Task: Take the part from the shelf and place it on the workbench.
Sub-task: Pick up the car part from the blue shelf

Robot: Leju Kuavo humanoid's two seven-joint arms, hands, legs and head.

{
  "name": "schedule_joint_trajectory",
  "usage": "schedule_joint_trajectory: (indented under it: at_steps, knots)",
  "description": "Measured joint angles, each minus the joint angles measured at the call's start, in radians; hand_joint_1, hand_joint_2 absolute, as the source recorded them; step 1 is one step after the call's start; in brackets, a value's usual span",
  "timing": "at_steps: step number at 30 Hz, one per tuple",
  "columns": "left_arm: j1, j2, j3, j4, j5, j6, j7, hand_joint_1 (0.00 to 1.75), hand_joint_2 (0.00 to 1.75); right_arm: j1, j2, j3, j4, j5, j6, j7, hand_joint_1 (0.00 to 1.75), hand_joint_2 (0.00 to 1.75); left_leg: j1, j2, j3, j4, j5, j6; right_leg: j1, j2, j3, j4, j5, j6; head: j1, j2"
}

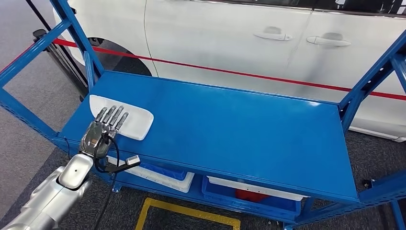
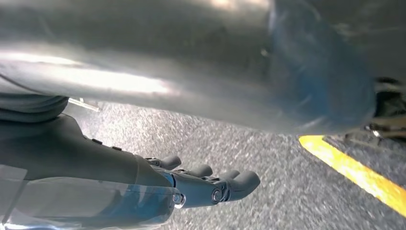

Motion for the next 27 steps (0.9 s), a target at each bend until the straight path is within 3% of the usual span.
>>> schedule_joint_trajectory:
  at_steps: [1,3,5,8,10,13,14,15,16,17,18,20,24,25,27]
  knots:
    - [-0.003,-0.004,-0.002,0.011,0.0,0.0,-0.001,0.0,1.75,0.001,-0.002,0.0,0.0,0.001,0.0,0.0,0.0,0.0,0.001,0.0,-0.001,0.005,-0.002,-0.002,-0.001,0.0,0.009,-0.02,0.022,0.003,0.0,0.0]
    - [-0.012,-0.013,-0.005,0.032,0.0,0.0,0.0,0.0,1.75,0.001,-0.005,0.0,0.0,0.004,0.0,-0.002,0.0,0.0,0.003,-0.001,-0.006,0.022,-0.011,-0.011,-0.004,-0.001,0.071,-0.142,0.086,0.004,0.0,0.0]
    - [-0.027,-0.019,-0.008,0.053,0.0,0.0,0.004,0.0,1.75,0.0,-0.007,0.0,0.0,0.006,0.002,-0.003,0.0,0.0,0.0,-0.002,-0.015,0.044,-0.023,-0.022,-0.005,0.002,0.112,-0.231,0.116,-0.007,-0.001,0.0]
    - [-0.048,-0.029,-0.015,0.079,0.0,0.0,0.01,0.0,1.75,-0.001,-0.008,0.0,0.0,0.006,0.005,-0.005,0.0,0.0,-0.003,-0.003,-0.022,0.054,-0.029,-0.034,-0.002,0.005,0.113,-0.239,0.117,-0.027,-0.002,0.0]
    - [-0.058,-0.036,-0.017,0.095,0.0,0.0,0.01,0.0,1.75,-0.002,-0.01,0.0,0.0,0.007,0.006,-0.005,0.0,0.0,0.001,-0.003,-0.032,0.081,-0.049,-0.045,-0.005,0.004,0.114,-0.242,0.119,-0.036,-0.003,0.0]
    - [-0.071,-0.043,-0.019,0.12,0.002,0.0,0.009,0.0,1.75,-0.001,-0.011,0.0,0.0,0.007,0.007,-0.005,0.0,0.0,0.007,-0.003,-0.107,0.25,-0.138,-0.062,-0.007,0.004,0.114,-0.243,0.121,-0.044,-0.008,0.0]
    - [-0.073,-0.047,-0.02,0.128,0.003,0.0,0.009,0.0,1.75,-0.001,-0.011,0.0,0.0,0.007,0.007,-0.005,0.0,0.0,0.009,-0.003,-0.136,0.309,-0.159,-0.064,-0.007,0.004,0.113,-0.243,0.121,-0.044,-0.008,0.0]
    - [-0.073,-0.05,-0.021,0.136,0.003,0.0,0.009,0.0,1.75,-0.001,-0.011,0.0,0.0,0.007,0.008,-0.005,0.0,0.0,0.01,-0.004,-0.152,0.339,-0.162,-0.065,-0.006,0.005,0.113,-0.243,0.121,-0.044,-0.008,0.0]
    - [-0.074,-0.053,-0.022,0.144,0.002,0.0,0.008,0.0,1.75,-0.001,-0.011,0.0,0.0,0.007,0.009,-0.005,0.0,0.0,0.011,-0.004,-0.148,0.328,-0.144,-0.063,-0.006,0.006,0.114,-0.243,0.121,-0.044,-0.008,0.0]
    - [-0.077,-0.055,-0.023,0.151,0.002,0.0,0.008,0.0,1.75,-0.001,-0.011,0.0,0.0,0.007,0.009,-0.004,0.0,0.0,0.011,-0.004,-0.125,0.276,-0.11,-0.058,-0.005,0.007,0.115,-0.243,0.12,-0.044,-0.008,0.0]
    - [-0.081,-0.057,-0.023,0.157,0.002,0.0,0.008,0.0,1.75,-0.001,-0.011,0.0,0.0,0.007,0.009,-0.004,0.0,0.0,0.009,-0.004,-0.09,0.2,-0.071,-0.051,-0.004,0.008,0.117,-0.244,0.12,-0.043,-0.008,0.0]
    - [-0.094,-0.06,-0.023,0.167,0.002,0.0,0.008,0.0,1.75,-0.002,-0.01,0.0,0.001,0.007,0.009,-0.005,0.0,0.0,0.004,-0.004,-0.035,0.08,-0.029,-0.037,-0.002,0.008,0.117,-0.246,0.122,-0.039,-0.007,0.0]
    - [-0.109,-0.065,-0.023,0.182,0.003,0.0,0.008,0.0,1.75,-0.002,-0.009,0.0,0.001,0.007,0.009,-0.005,0.0,0.0,-0.002,-0.002,-0.016,0.032,-0.017,-0.019,-0.004,0.004,0.121,-0.256,0.126,-0.015,-0.006,0.0]
    - [-0.111,-0.067,-0.023,0.184,0.003,0.0,0.008,0.0,1.75,-0.002,-0.01,0.0,0.002,0.007,0.009,-0.005,0.0,0.0,0.0,-0.002,-0.01,0.02,-0.01,-0.012,-0.003,0.003,0.118,-0.247,0.118,-0.011,-0.005,0.0]
    - [-0.114,-0.073,-0.023,0.189,0.004,0.0,0.007,0.0,1.75,-0.002,-0.011,0.0,0.002,0.007,0.009,-0.005,0.0,0.0,0.004,-0.001,-0.002,0.002,0.002,-0.004,-0.002,0.002,0.083,-0.17,0.068,-0.009,0.0,0.0]
